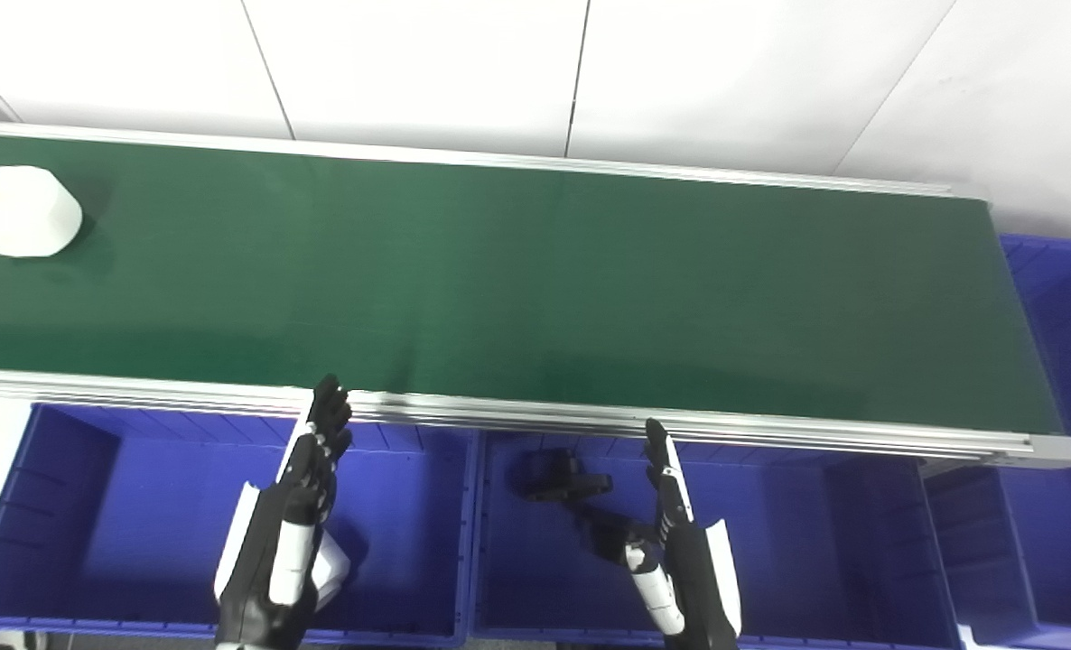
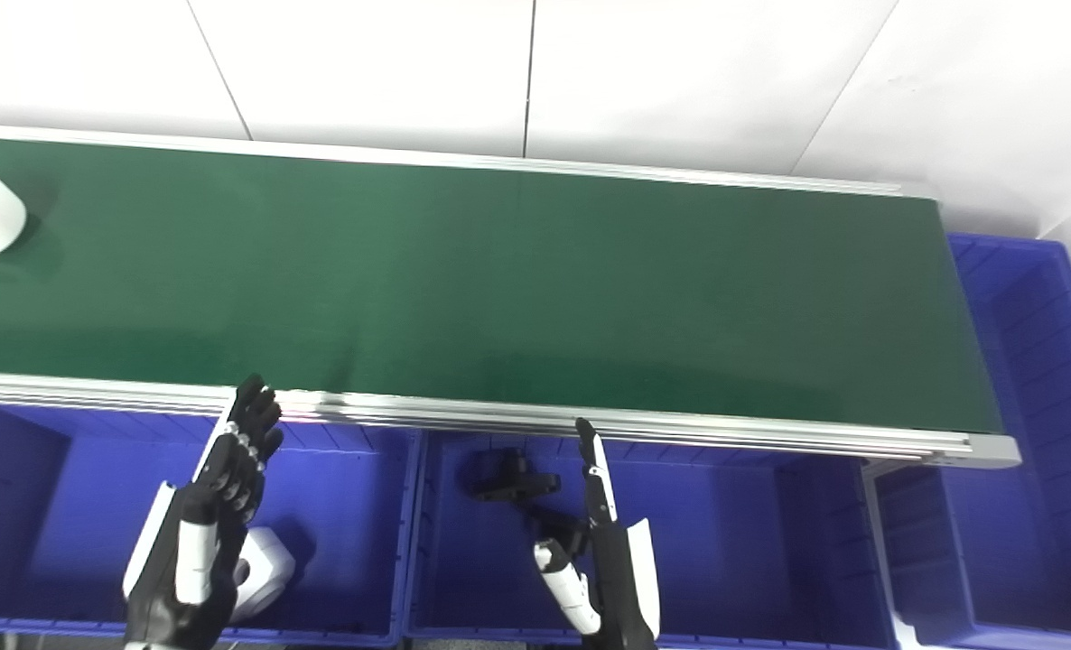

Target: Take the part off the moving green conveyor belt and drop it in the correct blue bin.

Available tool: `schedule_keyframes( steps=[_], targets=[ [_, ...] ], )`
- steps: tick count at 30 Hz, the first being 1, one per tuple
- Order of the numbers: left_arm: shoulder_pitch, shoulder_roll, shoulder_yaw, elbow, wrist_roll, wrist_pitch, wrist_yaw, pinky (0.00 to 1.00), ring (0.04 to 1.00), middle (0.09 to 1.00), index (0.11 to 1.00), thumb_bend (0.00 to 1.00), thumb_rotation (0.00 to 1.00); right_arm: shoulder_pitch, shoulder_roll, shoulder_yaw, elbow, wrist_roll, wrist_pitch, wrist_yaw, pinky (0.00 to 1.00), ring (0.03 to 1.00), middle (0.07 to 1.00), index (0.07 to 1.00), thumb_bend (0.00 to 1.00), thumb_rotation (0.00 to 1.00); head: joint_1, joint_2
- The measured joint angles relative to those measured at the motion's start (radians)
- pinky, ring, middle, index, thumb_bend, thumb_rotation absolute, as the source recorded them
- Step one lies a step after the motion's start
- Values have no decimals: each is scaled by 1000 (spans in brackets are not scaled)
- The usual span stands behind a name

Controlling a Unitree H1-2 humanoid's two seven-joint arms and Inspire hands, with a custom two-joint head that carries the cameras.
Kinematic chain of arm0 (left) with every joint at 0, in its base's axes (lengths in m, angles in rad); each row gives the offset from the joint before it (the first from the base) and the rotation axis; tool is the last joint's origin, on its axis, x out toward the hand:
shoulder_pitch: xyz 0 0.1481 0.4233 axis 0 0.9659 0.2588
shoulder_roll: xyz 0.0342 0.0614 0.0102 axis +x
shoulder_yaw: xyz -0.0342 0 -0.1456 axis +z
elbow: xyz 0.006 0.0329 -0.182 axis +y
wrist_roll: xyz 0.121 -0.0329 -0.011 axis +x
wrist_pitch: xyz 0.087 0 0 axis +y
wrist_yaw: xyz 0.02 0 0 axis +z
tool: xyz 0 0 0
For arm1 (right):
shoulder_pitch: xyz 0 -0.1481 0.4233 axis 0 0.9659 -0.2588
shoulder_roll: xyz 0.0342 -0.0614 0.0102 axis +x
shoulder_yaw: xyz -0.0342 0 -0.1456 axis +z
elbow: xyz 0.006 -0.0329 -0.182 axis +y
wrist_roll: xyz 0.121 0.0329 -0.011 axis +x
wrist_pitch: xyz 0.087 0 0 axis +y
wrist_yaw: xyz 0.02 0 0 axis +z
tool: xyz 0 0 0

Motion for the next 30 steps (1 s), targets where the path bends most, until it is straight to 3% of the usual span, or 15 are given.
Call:
schedule_keyframes(
  steps=[10,19,30],
  targets=[
    [5,13,-8,3,25,-2,-3,1000,1000,1000,1000,670,1000,-15,-7,11,2,9,0,-1,1000,993,1000,1000,915,1000,12,0],
    [1,14,-19,27,89,-83,-2,1000,1000,1000,1000,718,1000,-15,-6,8,2,3,-1,-3,1000,1000,1000,1000,917,1000,11,0],
    [7,2,-24,19,144,-76,5,1000,1000,1000,1000,649,1000,-15,-5,6,2,1,-1,2,1000,1000,1000,1000,921,1000,18,3]
  ],
)
